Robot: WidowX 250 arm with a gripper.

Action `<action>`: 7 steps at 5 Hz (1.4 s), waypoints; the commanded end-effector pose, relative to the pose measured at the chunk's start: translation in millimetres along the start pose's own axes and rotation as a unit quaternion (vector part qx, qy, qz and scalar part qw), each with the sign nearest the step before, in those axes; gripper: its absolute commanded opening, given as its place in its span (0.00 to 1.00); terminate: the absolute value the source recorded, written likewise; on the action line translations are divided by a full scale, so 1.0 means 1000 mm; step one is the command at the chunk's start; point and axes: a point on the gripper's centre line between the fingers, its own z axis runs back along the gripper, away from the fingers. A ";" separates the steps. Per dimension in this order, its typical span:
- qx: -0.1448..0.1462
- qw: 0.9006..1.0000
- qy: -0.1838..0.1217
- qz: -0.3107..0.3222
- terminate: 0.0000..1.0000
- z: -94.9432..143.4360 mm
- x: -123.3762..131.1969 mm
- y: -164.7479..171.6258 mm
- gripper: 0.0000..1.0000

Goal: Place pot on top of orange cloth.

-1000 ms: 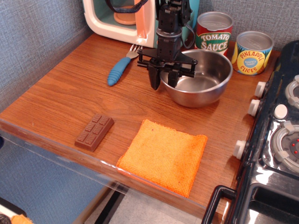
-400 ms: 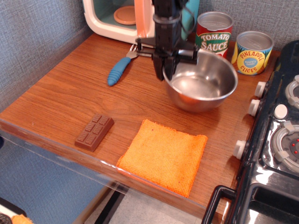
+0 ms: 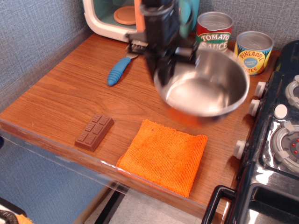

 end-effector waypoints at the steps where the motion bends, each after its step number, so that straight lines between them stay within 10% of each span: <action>1: 0.056 0.998 0.019 -0.038 0.00 -0.017 -0.054 0.022 0.00; 3: 0.082 0.996 0.040 -0.023 0.00 -0.038 -0.052 0.037 0.00; 4: 0.082 0.995 0.056 -0.020 0.00 -0.048 -0.052 0.039 1.00; 7: 0.041 0.998 -0.019 -0.048 0.00 0.020 -0.044 0.038 1.00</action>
